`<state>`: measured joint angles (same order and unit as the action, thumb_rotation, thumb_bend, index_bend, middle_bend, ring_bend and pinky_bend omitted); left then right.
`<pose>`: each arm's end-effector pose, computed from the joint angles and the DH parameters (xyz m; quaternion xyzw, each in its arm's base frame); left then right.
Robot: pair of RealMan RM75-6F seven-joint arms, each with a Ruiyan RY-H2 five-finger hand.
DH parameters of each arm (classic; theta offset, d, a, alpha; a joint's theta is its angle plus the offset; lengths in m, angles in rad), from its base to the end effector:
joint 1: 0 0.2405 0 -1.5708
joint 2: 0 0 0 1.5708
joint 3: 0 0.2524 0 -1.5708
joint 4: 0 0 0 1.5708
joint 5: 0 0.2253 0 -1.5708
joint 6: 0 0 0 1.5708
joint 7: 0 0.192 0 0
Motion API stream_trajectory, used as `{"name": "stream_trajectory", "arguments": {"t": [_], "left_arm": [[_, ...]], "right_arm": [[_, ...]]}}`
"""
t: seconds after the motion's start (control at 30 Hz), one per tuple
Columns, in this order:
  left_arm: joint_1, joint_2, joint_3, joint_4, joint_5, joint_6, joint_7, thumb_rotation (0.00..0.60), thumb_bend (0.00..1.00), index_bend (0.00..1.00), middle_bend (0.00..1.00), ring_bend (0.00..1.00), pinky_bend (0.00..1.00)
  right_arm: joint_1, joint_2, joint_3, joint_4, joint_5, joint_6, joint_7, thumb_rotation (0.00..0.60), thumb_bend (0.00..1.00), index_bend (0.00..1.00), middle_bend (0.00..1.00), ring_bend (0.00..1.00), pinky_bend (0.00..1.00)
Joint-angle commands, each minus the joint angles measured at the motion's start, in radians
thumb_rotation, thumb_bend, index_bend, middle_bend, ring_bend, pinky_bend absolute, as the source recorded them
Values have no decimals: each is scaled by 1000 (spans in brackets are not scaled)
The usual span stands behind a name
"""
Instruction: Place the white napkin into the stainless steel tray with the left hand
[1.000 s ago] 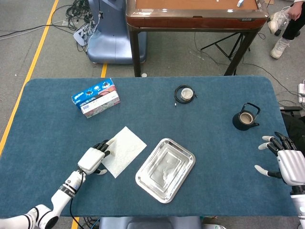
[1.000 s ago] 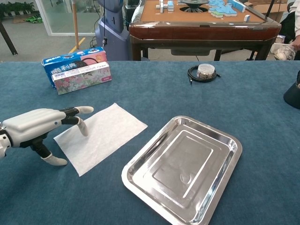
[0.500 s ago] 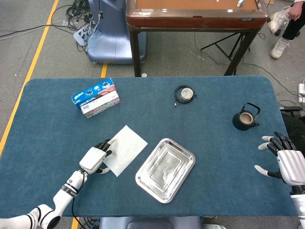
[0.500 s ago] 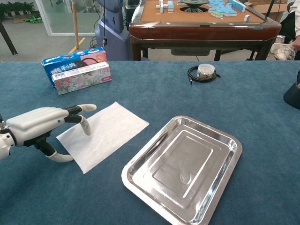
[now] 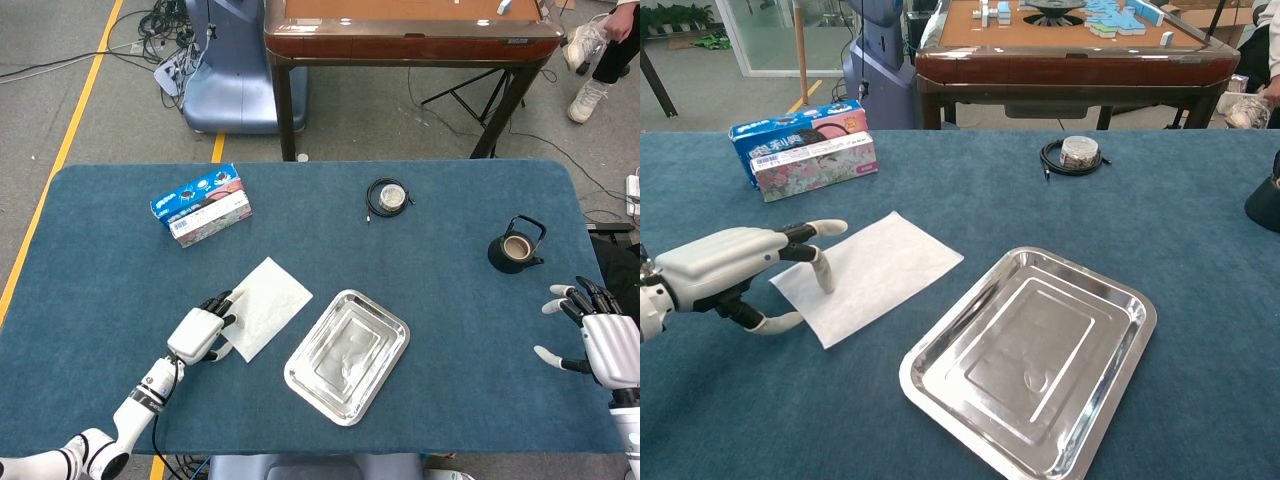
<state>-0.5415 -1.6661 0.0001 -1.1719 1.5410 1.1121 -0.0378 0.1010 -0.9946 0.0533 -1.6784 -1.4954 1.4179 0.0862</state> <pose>-0.2103 0.3273 -0.0781 -0.7560 -0.3684 -0.3958 0.3689 -0.3115 -0.2351 0.1661 0.6006 -0.4102 0.3837 0.5690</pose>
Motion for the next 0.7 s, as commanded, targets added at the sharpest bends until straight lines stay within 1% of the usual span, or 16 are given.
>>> {"name": "stream_trajectory", "arguments": {"t": [0.03, 0.7], "left_arm": [[0, -1, 1, 0, 1, 1, -3, 600, 361, 417, 1, 0, 170], [3, -10, 9, 20, 22, 28, -46, 600, 369, 531, 1, 0, 170]], "right_arm": [[0, 0, 0, 0, 1, -1, -1, 600, 38, 411, 253, 88, 116], [1, -1, 0, 1, 2, -2, 0, 600, 38, 411, 253, 88, 116]]}}
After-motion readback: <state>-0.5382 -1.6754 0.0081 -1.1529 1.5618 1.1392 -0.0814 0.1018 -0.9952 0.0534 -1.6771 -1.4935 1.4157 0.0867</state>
